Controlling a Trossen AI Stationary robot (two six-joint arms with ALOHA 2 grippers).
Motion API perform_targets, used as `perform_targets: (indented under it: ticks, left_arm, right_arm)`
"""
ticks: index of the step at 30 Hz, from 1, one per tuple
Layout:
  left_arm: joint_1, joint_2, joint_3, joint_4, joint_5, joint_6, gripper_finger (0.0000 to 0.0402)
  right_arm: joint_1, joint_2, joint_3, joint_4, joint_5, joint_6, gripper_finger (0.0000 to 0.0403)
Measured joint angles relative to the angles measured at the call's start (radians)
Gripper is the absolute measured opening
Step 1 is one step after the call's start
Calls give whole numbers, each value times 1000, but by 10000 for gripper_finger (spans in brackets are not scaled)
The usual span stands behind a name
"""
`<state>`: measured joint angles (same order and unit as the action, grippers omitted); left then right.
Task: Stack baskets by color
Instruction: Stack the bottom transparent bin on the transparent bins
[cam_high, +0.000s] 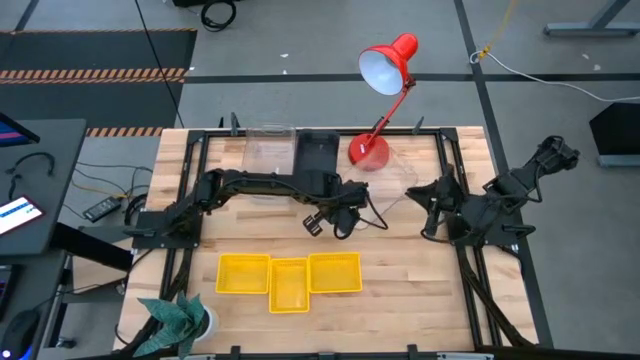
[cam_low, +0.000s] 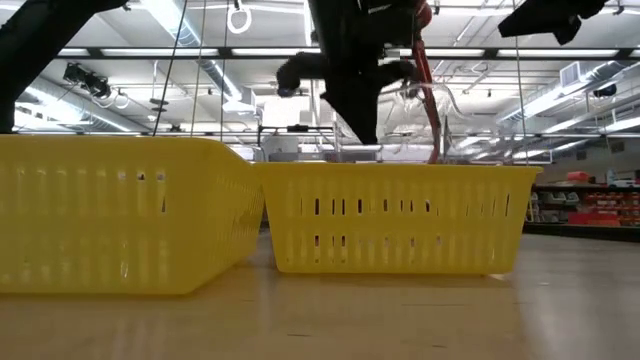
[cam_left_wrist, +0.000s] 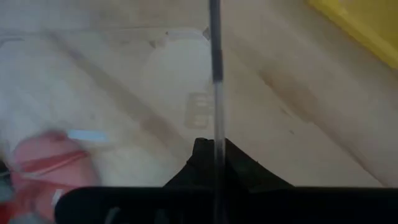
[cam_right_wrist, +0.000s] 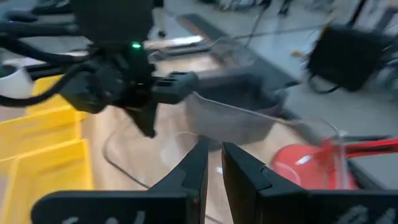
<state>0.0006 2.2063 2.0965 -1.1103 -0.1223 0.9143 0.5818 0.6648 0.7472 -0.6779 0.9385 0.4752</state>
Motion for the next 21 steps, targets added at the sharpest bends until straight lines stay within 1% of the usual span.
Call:
perform_targets:
  ticks: [3,7,9,15,21]
  left_arm:
    - [-5,0,54,-48,-26,-78,7]
    - [-26,0,121,-107,-36,-158,7]
    - [-38,0,161,-122,-57,-194,7]
    - [-52,-1,253,-190,-110,-332,7]
    - [-42,-31,245,-279,-143,-453,8]
  right_arm:
    - [33,0,-12,-5,85,0,45]
    - [59,1,-42,-2,120,4,38]
    - [64,-3,-44,0,143,-5,34]
    - [74,-29,-44,3,156,-30,21]
    - [74,-38,-44,4,162,-46,15]
